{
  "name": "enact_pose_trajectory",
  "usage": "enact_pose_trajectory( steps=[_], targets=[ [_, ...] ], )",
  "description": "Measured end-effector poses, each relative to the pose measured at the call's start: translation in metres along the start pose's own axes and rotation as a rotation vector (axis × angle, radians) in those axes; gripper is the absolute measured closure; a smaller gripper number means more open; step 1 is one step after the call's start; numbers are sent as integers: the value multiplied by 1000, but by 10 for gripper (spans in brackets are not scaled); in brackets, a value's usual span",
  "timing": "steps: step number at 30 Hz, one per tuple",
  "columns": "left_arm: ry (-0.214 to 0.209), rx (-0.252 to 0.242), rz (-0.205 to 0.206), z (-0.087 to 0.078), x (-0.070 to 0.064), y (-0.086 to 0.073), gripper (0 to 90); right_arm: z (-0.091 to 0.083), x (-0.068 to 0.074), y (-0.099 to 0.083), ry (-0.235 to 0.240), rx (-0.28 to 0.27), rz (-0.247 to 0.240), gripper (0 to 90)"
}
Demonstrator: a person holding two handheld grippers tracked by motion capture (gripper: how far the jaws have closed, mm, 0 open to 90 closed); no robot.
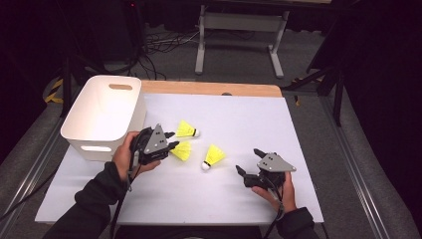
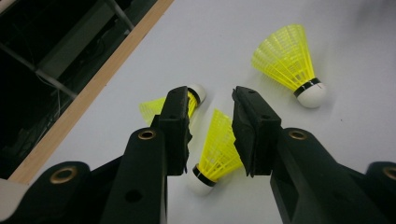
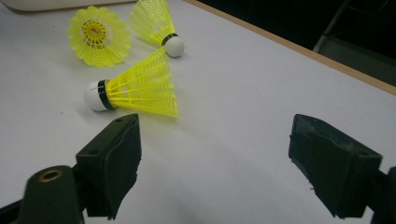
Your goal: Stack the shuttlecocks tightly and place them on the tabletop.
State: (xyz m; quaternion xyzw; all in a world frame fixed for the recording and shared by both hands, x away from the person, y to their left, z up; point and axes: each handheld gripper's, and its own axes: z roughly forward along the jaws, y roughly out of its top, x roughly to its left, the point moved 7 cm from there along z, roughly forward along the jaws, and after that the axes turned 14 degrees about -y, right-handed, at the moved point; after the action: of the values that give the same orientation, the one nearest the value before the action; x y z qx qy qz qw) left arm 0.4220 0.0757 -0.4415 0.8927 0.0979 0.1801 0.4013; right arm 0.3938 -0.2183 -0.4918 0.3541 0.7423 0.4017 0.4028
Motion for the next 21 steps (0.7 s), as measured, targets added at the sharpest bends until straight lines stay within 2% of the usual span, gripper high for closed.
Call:
enact_pose_trajectory(
  steps=[3, 8, 11, 13, 15, 16, 21],
  targets=[
    [14, -20, -2, -6, -5, -9, 658, 0, 0, 1, -2, -1, 0, 182],
    [4, -81, -4, -16, -17, -23, 635, -2, 0, 2, -6, -6, -3, 182],
    [4, -103, 5, -20, -22, -28, 624, -2, -1, 3, -9, -6, 2, 182],
    [9, -117, 24, -23, -25, -31, 609, -2, -1, 3, -11, -4, -2, 182],
    [9, -126, 23, -24, -26, -32, 597, -2, -1, 3, -12, -5, -5, 182],
    [15, -151, 28, -28, -28, -36, 583, -2, -1, 3, -14, -5, -8, 183],
    [13, -167, 32, -31, -30, -44, 527, -3, -3, 3, -19, -9, -8, 183]
  ],
)
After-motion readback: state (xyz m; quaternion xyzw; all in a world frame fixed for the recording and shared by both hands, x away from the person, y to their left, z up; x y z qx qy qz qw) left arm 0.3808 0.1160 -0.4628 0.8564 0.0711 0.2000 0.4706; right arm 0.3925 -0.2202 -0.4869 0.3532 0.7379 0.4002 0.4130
